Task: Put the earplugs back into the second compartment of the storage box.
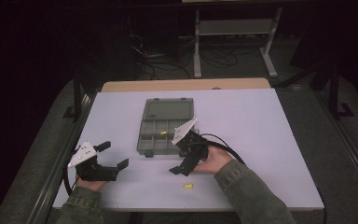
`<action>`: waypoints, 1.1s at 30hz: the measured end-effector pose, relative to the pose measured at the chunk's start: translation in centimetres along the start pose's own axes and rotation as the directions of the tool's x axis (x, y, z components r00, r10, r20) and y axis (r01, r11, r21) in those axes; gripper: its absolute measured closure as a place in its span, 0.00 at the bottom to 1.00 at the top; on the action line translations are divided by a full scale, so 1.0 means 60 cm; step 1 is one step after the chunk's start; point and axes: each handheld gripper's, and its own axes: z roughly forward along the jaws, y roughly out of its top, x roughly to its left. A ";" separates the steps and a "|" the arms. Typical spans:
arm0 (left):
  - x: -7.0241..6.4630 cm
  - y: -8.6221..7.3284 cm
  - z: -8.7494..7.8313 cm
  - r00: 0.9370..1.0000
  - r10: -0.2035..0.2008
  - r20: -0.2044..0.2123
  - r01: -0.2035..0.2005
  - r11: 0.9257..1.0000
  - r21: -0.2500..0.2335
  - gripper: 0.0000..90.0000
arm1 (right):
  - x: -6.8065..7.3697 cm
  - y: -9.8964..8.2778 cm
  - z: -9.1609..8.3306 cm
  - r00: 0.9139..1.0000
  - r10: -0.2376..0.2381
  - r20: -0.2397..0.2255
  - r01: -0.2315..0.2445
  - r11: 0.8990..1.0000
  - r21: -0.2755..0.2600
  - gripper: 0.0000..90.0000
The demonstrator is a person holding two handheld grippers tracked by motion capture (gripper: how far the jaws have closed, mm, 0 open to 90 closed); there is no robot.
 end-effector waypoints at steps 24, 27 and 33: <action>0.000 -0.001 0.001 1.000 0.002 0.002 -0.002 1.000 0.004 0.00 | 0.034 -0.070 -0.001 1.000 -0.026 -0.009 0.027 0.995 0.097 0.00; -0.001 -0.001 0.001 1.000 0.000 0.003 0.000 1.000 0.003 0.00 | 0.038 -0.075 0.002 0.999 -0.034 -0.019 0.036 0.993 0.113 0.05; 0.000 0.000 0.001 1.000 0.002 0.000 -0.002 1.000 0.002 0.00 | 0.045 -0.081 0.010 0.998 -0.056 -0.041 0.061 0.989 0.137 0.17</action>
